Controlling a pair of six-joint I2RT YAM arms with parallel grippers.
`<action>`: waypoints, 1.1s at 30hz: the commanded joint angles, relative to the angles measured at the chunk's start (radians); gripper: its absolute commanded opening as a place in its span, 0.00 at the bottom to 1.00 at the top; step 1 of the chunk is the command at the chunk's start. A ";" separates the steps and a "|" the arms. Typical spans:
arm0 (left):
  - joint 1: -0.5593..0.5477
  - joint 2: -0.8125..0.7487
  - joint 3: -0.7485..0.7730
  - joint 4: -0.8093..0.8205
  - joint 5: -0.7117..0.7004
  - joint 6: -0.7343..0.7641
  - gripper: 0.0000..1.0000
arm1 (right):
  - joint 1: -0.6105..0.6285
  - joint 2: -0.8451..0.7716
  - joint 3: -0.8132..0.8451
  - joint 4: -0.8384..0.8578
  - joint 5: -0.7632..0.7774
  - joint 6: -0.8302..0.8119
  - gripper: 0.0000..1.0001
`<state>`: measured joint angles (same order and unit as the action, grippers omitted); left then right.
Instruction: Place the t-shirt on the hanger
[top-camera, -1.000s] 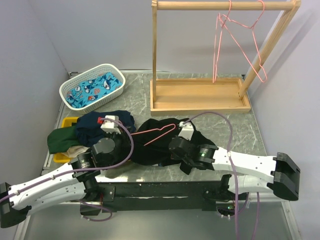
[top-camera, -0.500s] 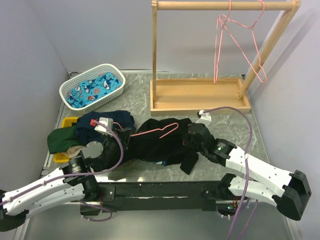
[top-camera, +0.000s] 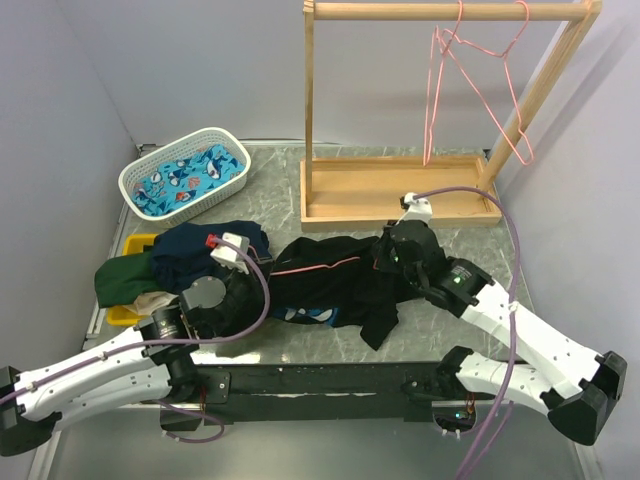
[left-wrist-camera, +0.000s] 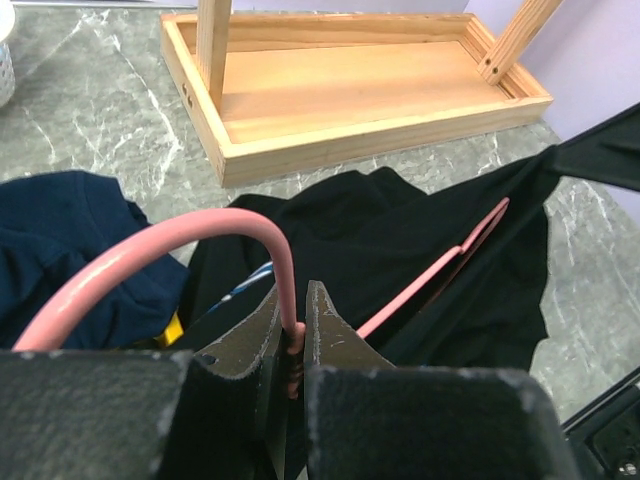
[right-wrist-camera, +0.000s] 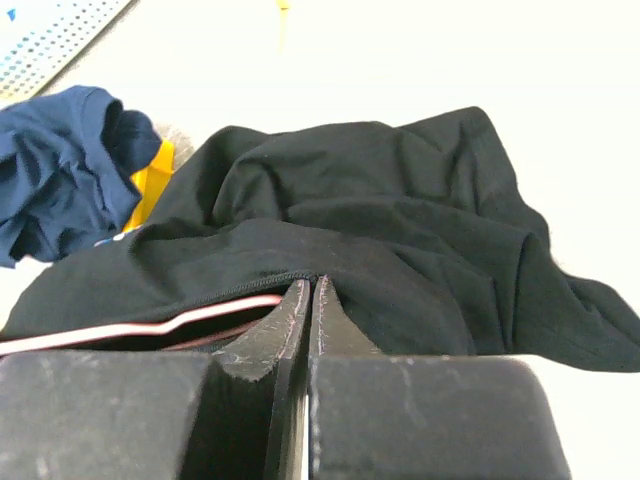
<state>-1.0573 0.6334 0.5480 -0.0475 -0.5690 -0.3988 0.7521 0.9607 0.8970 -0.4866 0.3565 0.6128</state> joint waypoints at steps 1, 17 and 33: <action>0.002 0.031 0.084 0.041 -0.003 0.092 0.01 | -0.016 0.015 0.127 -0.079 -0.008 -0.090 0.00; 0.019 0.293 0.568 0.118 0.230 0.518 0.01 | 0.173 0.433 1.141 -0.368 -0.119 -0.364 0.00; 0.388 0.453 0.906 -0.138 0.960 0.485 0.01 | -0.037 0.304 1.037 -0.343 -0.254 -0.371 0.69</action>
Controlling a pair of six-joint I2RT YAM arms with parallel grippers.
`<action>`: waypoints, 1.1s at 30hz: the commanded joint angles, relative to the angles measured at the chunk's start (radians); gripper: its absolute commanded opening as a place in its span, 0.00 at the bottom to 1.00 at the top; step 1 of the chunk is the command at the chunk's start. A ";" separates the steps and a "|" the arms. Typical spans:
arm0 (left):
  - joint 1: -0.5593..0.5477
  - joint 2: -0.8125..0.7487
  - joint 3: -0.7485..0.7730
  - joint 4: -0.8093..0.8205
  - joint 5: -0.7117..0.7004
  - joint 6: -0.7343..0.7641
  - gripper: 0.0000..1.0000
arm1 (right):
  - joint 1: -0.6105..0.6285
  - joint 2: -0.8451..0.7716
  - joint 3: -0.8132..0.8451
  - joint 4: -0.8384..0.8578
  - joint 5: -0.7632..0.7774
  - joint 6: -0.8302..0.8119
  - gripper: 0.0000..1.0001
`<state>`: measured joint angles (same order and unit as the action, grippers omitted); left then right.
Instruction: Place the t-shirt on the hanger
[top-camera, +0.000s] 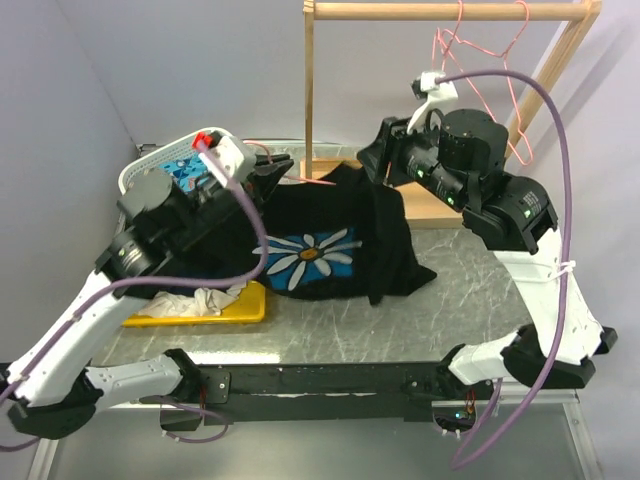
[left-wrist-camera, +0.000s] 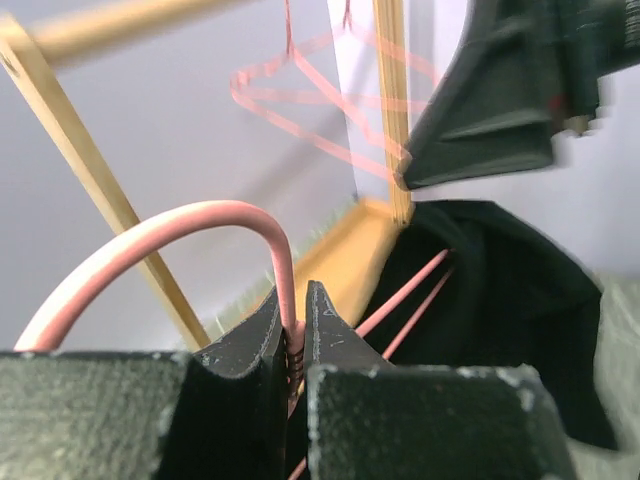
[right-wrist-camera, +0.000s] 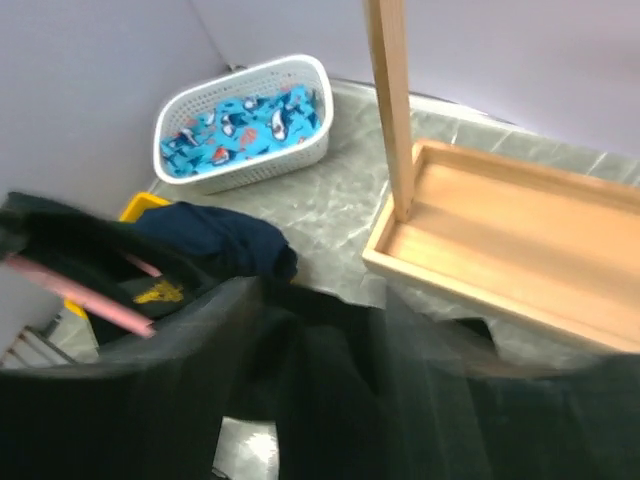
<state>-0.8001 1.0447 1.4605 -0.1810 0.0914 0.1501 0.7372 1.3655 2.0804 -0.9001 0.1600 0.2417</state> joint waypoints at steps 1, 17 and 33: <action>0.189 0.046 -0.020 0.030 0.361 -0.110 0.01 | -0.022 -0.123 -0.187 0.091 -0.059 0.004 0.73; 0.317 0.153 0.145 -0.058 0.683 -0.121 0.01 | -0.022 -0.503 -0.770 0.333 -0.099 -0.136 0.84; 0.282 0.178 0.060 0.104 0.831 -0.262 0.01 | 0.051 -0.471 -0.798 0.230 -0.427 -0.194 0.76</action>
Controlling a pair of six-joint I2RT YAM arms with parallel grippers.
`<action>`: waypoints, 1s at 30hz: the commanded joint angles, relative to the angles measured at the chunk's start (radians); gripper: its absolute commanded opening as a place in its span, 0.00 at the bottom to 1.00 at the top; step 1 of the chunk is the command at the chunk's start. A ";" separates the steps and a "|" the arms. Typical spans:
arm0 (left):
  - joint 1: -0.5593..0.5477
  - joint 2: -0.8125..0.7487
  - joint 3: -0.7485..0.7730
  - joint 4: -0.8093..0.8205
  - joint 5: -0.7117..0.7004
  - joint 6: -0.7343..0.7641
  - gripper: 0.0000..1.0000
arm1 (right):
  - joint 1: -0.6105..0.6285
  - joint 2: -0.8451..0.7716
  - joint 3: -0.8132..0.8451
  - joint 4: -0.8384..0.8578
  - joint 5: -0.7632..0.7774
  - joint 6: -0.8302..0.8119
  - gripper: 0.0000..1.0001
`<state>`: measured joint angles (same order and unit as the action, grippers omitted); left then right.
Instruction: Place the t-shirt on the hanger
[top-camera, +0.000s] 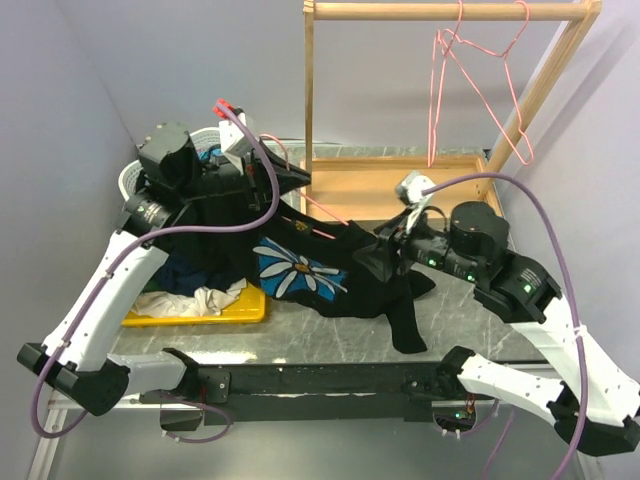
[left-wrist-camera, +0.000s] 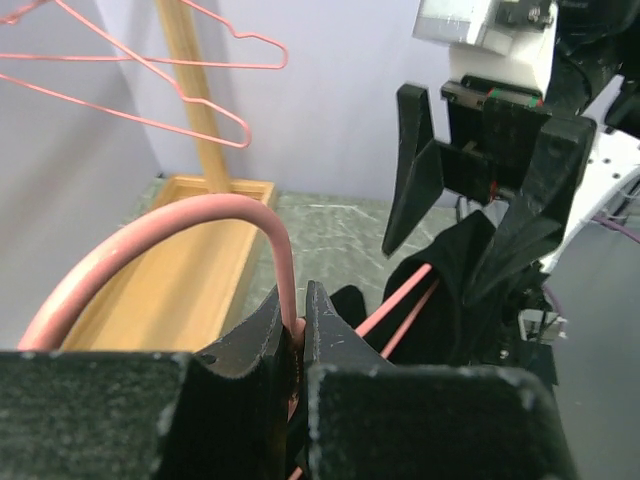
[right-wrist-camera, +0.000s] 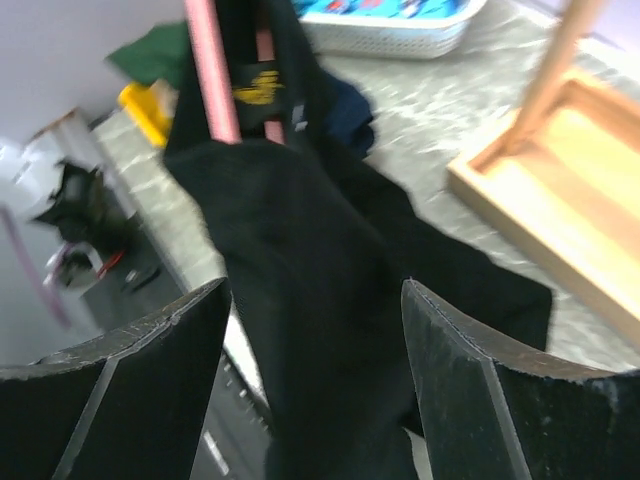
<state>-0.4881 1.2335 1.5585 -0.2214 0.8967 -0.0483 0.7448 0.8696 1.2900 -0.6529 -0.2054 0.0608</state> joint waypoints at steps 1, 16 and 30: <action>-0.043 -0.006 -0.041 0.149 0.015 -0.064 0.01 | 0.051 0.029 -0.011 -0.019 -0.055 -0.013 0.75; -0.182 0.023 -0.129 0.306 -0.209 -0.128 0.04 | 0.097 -0.032 -0.097 -0.033 0.093 0.083 0.00; -0.224 -0.069 -0.263 0.332 -0.401 -0.180 0.96 | 0.094 -0.133 -0.123 -0.140 0.239 0.237 0.00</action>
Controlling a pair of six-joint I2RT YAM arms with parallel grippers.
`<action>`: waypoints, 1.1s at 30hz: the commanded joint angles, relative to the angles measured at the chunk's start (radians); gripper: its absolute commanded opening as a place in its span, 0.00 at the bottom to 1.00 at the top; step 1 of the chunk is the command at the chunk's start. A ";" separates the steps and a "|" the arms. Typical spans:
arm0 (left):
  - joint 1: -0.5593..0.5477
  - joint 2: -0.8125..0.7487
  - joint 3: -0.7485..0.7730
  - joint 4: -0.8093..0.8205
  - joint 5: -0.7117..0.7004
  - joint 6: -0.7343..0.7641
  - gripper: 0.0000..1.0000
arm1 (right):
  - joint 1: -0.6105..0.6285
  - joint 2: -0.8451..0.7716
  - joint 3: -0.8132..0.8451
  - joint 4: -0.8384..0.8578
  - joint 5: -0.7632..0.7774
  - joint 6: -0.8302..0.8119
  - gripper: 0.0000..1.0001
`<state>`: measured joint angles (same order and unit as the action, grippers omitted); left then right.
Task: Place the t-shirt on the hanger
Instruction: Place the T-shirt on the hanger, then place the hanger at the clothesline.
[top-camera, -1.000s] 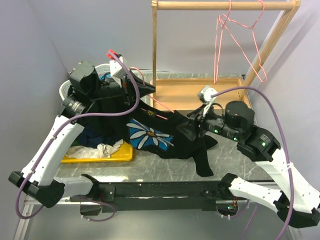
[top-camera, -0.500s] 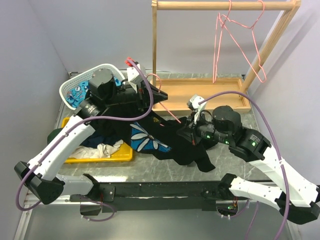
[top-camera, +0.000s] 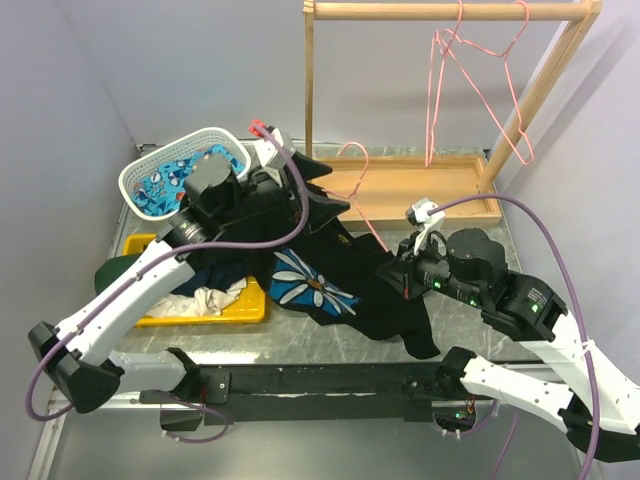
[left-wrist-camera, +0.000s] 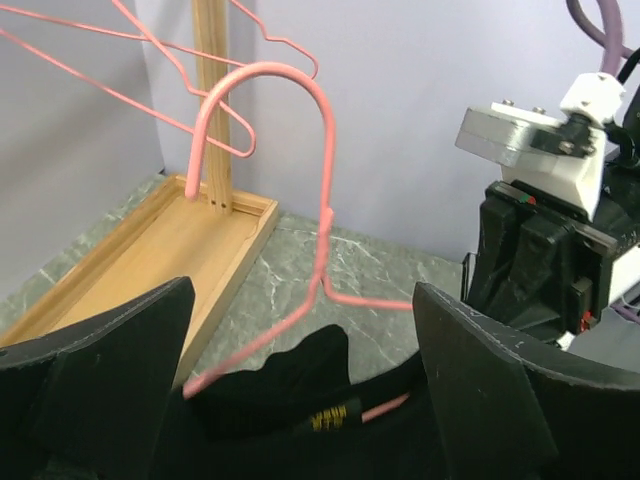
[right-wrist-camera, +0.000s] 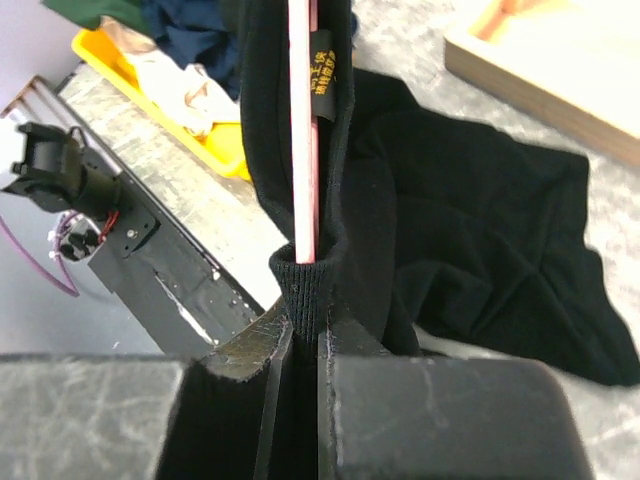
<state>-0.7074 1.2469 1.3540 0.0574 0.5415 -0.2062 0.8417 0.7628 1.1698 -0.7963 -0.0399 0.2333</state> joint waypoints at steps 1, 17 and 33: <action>-0.003 -0.113 -0.072 0.055 -0.054 -0.025 0.96 | 0.000 -0.033 -0.002 0.000 0.080 0.072 0.00; -0.001 -0.233 -0.162 -0.097 -0.674 -0.193 0.98 | -0.001 0.115 0.534 -0.371 0.486 0.184 0.00; -0.003 -0.210 -0.311 -0.011 -0.584 -0.298 0.97 | -0.107 0.507 0.816 -0.302 0.397 0.124 0.00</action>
<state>-0.7082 1.0649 1.0527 -0.0177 -0.0502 -0.4839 0.7734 1.1751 1.8713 -1.2175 0.3958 0.3862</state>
